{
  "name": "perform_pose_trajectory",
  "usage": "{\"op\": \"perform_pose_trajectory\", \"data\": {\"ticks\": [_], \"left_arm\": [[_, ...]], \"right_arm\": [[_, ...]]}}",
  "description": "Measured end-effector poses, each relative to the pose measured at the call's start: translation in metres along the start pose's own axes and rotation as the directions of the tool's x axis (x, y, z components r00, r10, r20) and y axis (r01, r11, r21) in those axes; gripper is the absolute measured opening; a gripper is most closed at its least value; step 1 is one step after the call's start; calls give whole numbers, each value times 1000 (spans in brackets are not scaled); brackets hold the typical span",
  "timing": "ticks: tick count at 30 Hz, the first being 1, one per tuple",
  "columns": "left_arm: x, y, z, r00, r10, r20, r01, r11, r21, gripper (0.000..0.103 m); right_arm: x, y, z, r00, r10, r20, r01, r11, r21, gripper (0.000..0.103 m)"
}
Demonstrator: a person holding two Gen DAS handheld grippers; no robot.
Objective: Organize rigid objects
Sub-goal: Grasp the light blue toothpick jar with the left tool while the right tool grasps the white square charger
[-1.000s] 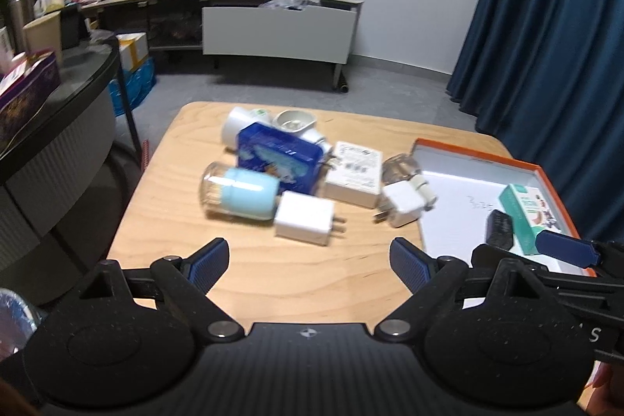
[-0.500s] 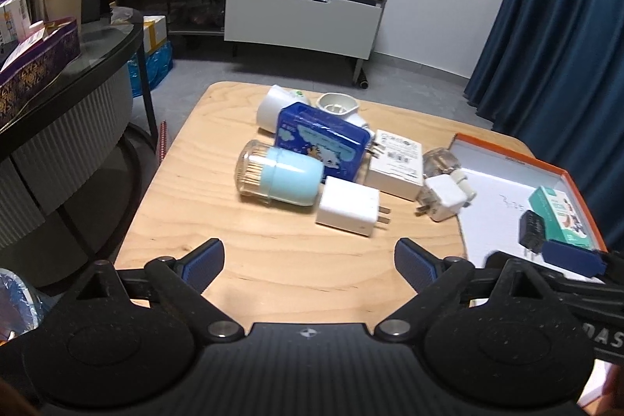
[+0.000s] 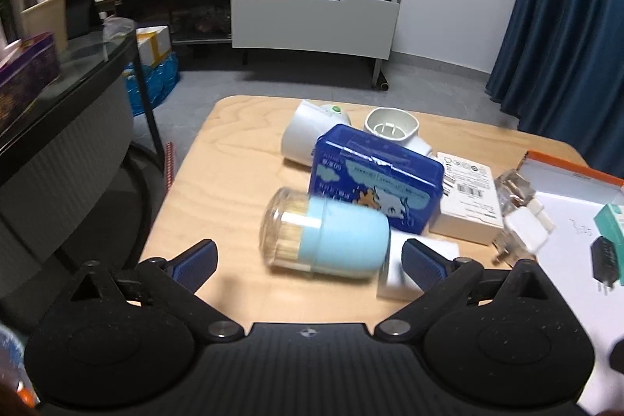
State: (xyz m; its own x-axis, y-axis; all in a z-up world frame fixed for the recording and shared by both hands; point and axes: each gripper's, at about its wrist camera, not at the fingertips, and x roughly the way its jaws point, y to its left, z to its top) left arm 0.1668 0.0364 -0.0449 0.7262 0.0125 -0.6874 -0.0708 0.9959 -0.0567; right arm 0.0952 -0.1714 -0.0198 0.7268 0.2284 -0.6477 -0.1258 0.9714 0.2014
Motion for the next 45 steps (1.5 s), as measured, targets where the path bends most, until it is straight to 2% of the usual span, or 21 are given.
{"op": "perform_pose_trajectory", "data": {"ticks": [3, 6, 12, 16, 20, 25, 29, 35, 40, 41, 45], "left_arm": [[14, 1, 2, 1000, -7, -19, 7, 1000, 9, 103], [18, 7, 3, 1000, -15, 8, 15, 1000, -7, 103], [22, 16, -1, 1000, -31, 4, 31, 1000, 4, 102], [23, 12, -2, 1000, -7, 23, 5, 999, 54, 79], [18, 17, 0, 1000, -26, 16, 25, 999, 34, 78], [-6, 26, -4, 1000, -9, 24, 8, 1000, 22, 78], [-27, 41, -9, 999, 23, 43, -22, 1000, -11, 78], [-50, 54, -14, 997, 33, 69, -30, 999, -37, 78], [-52, 55, -14, 997, 24, 80, -19, 998, -64, 78], [-52, 54, -14, 996, 27, 81, -22, 998, -60, 78], [-55, 53, -15, 996, 16, 88, -10, 997, -70, 78]], "right_arm": [[4, -3, 1, 1000, -8, -5, 8, 1000, -2, 89], [10, -7, 0, 1000, -16, -16, 16, 1000, 1, 88], [21, -11, -1, 999, -22, -32, 22, 1000, 7, 89], [29, -6, -2, 999, -11, -48, 11, 1000, 0, 89], [39, 5, 0, 998, 12, -60, -13, 1000, -13, 89], [60, 29, 8, 994, 73, -86, -73, 997, 6, 89], [87, 58, 11, 992, 90, -94, -90, 996, 3, 89], [125, 90, 15, 997, 4, -81, -4, 1000, -2, 89], [144, 105, 20, 996, -63, -68, 61, 997, -36, 94], [145, 106, 21, 995, -81, -60, 79, 996, -47, 83], [137, 101, 18, 996, -61, -67, 57, 997, -61, 83]]}}
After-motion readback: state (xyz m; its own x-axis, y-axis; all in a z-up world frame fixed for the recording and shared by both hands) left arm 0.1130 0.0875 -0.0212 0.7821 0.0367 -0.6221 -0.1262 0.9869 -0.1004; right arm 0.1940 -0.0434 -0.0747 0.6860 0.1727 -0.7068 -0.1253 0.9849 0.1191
